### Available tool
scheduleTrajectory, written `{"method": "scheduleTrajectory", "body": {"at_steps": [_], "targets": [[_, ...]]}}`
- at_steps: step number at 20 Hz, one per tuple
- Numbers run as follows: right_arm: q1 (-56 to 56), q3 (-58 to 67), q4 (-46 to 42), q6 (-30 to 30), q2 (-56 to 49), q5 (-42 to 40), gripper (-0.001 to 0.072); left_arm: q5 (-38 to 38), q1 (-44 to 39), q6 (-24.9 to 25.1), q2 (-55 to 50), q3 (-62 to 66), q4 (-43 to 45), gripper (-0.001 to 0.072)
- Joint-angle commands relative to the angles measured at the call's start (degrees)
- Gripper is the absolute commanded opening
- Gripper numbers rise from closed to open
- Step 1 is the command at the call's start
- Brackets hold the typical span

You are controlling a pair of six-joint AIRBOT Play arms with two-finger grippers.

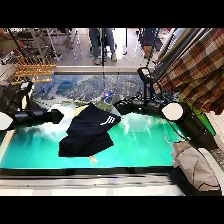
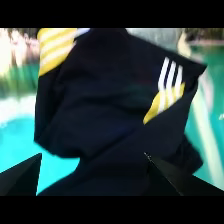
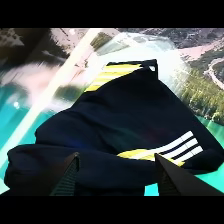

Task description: Fold the clothes and pants, and hang the long-sleeved shirts on hangers.

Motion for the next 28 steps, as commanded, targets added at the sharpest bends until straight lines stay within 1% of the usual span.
{"method": "scheduleTrajectory", "body": {"at_steps": [1, 2, 3, 4, 6, 7, 8, 9, 11, 12, 14, 17, 19, 20, 21, 22, 23, 24, 25, 26, 27, 28], "targets": [[-3.0, -0.2, -1.8, 4.5, 0.3, 1.8, 0.0518, -12.7, 0.2, 1.9, 0.0, -1.1, 9.6, 0.0692], [-4.9, -1.1, -1.1, 4.5, 0.3, 2.5, 0.0508, -14.2, 1.0, 2.4, 0.4, -3.3, 11.0, 0.069], [-6.9, -2.7, -0.1, 4.3, 0.3, 3.7, 0.0503, -13.9, 2.3, 3.8, 1.3, -6.5, 9.9, 0.069], [-8.8, -5.3, 1.6, 3.1, 0.2, 5.6, 0.0504, -13.8, 3.5, 5.6, 2.1, -9.8, 6.7, 0.069], [-11.5, -12.0, 5.9, 1.4, 0.1, 8.3, 0.0546, -13.7, 5.1, 12.7, 2.2, -16.7, -0.9, 0.0694], [-12.6, -14.6, 7.7, 1.4, -0.7, 9.8, 0.0546, -12.9, 5.2, 15.4, 1.6, -19.4, -2.3, 0.0695], [-13.5, -16.1, 9.3, 1.4, -2.5, 11.7, 0.056, -11.7, 5.2, 16.8, 0.7, -21.1, -2.4, 0.0695], [-13.8, -16.2, 10.8, 1.3, -4.8, 12.9, 0.0606, -10.2, 5.2, 17.6, -0.7, -21.9, -2.3, 0.0695], [-13.7, -15.3, 15.4, 0.0, -10.2, 12.5, 0.0612, -5.9, 5.2, 18.7, -4.0, -21.9, -2.4, 0.0695], [-13.7, -14.1, 17.7, 0.0, -13.2, 12.4, 0.0644, -4.3, 5.2, 19.8, -5.9, -21.9, -2.4, 0.0695], [-13.7, -10.4, 20.0, 0.9, -19.5, 12.5, 0.0635, -3.0, 4.9, 24.5, -10.1, -21.4, -2.4, 0.0694], [-13.3, -5.0, 22.1, 2.2, -26.2, 12.5, 0.0627, -1.2, 4.9, 26.4, -14.9, -18.5, -2.6, 0.0693], [-11.9, -1.2, 22.2, 3.8, -29.6, 12.0, 0.0604, -1.0, 4.9, 26.6, -16.9, -16.2, -3.2, 0.0687], [-11.0, 0.3, 22.1, 5.1, -31.1, 11.1, 0.0604, -1.0, 4.9, 26.7, -17.8, -15.6, -3.7, 0.0679], [-10.0, 1.7, 22.3, 6.3, -32.5, 10.3, 0.0604, -1.0, 4.9, 27.8, -18.4, -15.3, -4.1, 0.0662], [-8.9, 3.0, 22.6, 7.5, -33.9, 9.4, 0.0602, -0.9, 4.9, 28.5, -18.8, -15.3, -4.4, 0.051], [-7.8, 4.0, 22.9, 8.9, -35.0, 8.5, 0.0587, -0.8, 4.9, 28.7, -18.8, -15.3, -4.5, 0.0306], [-6.7, 5.2, 23.2, 10.7, -36.2, 7.3, 0.0566, -0.5, 4.9, 28.7, -18.8, -15.3, -4.7, 0.0187], [-5.6, 6.5, 23.3, 12.2, -37.4, 6.3, 0.0562, -0.4, 4.9, 28.8, -18.8, -15.3, -5.6, 0.0187], [-4.4, 8.0, 23.3, 14.0, -38.5, 5.1, 0.0512, -0.4, 4.9, 28.8, -18.8, -15.3, -6.1, 0.0134], [-3.4, 9.3, 23.3, 15.9, -39.4, 3.9, 0.0429, -0.7, 4.9, 29.0, -18.8, -15.3, -7.1, 0.0026], [-2.4, 10.7, 23.2, 17.1, -40.0, 2.5, 0.0294, -0.9, 4.9, 29.0, -18.8, -15.3, -8.0, 0.0024]]}}
